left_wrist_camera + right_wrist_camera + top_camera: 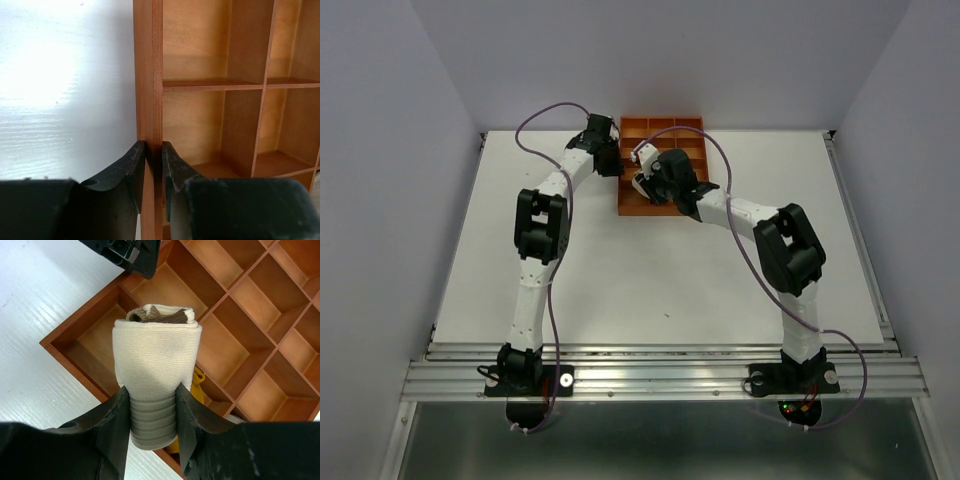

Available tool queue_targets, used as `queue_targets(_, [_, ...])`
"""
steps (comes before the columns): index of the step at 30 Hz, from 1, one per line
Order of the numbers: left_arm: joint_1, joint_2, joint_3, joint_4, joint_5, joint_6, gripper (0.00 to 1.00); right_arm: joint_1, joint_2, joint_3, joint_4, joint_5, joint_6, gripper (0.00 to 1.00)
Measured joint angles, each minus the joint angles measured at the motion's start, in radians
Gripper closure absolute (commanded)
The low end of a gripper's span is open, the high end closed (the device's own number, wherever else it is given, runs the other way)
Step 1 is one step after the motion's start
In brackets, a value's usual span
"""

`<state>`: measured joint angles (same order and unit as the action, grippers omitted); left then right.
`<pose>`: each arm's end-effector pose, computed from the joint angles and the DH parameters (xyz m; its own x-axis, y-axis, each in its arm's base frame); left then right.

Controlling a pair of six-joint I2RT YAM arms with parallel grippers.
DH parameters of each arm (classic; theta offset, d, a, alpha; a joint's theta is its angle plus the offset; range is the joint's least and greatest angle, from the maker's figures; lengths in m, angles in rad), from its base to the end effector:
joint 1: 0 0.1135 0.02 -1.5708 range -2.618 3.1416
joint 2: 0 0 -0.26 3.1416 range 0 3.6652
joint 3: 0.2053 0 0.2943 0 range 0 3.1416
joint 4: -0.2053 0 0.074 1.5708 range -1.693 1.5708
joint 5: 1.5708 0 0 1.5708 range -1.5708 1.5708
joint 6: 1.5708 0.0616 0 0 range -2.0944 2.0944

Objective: Roll the socks
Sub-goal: Place the sock in the storage box.

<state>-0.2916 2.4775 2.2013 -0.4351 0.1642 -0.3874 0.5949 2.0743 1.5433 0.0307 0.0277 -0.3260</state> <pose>0.5913 -0.1880 0.1649 -0.7309 -0.1697 -0.6611 0.1362 0.9128 -0.3850 0.4509 0.3030 0.1820 -0.2034 -0.5242 -0.8270 -0.6389 0.7111 -0.2936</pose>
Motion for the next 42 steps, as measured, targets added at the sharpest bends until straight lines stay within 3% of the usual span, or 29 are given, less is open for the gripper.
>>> queue_targets(14, [-0.012,0.0,0.0,0.001,-0.036,0.009,0.91,0.0,0.039,0.047,-0.002,-0.024,-0.077,0.99])
queue_targets(27, [-0.013,-0.003,-0.015,0.018,-0.037,0.013,0.91,0.06,0.136,0.122,-0.002,0.088,-0.164,0.99])
queue_targets(42, [-0.013,-0.003,-0.016,0.019,-0.037,0.012,0.95,0.083,0.193,0.17,-0.049,0.066,-0.164,0.99])
